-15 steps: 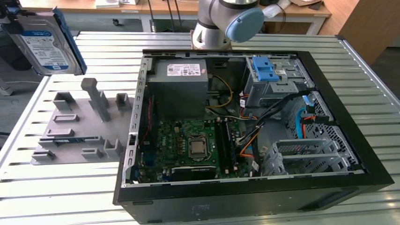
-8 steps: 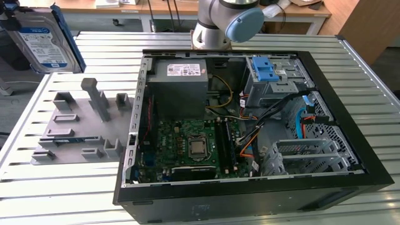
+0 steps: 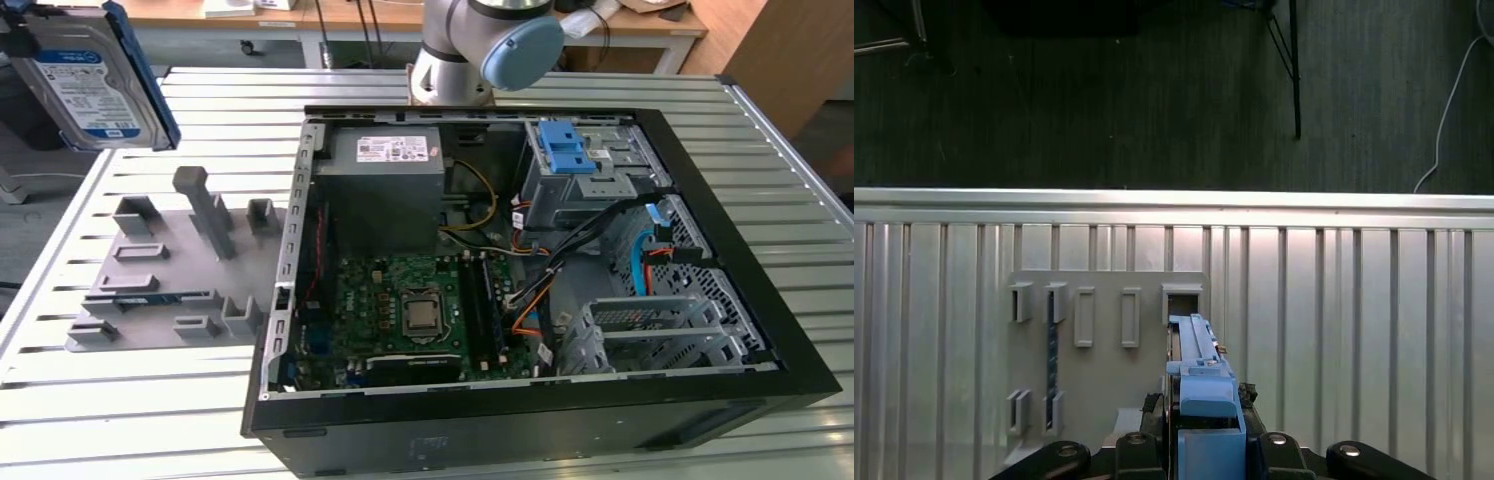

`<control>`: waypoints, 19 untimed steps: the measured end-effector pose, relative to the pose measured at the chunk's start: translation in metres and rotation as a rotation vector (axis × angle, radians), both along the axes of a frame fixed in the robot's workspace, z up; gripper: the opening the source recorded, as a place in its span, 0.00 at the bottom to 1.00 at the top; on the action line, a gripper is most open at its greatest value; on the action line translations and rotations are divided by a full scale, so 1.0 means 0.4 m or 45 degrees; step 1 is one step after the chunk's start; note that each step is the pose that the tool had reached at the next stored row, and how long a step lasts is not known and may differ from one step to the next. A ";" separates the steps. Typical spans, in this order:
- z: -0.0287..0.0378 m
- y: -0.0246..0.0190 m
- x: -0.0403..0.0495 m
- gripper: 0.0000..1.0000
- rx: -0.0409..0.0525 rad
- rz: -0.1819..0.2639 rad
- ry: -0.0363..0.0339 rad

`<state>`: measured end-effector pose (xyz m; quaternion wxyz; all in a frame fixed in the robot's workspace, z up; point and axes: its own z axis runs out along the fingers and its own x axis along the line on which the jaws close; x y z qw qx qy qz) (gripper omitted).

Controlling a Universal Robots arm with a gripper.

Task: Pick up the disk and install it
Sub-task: 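Pick up the disk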

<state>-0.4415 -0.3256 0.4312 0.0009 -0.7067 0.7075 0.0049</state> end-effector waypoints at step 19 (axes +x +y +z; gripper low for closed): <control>0.062 0.000 0.000 0.36 0.000 0.000 -0.0003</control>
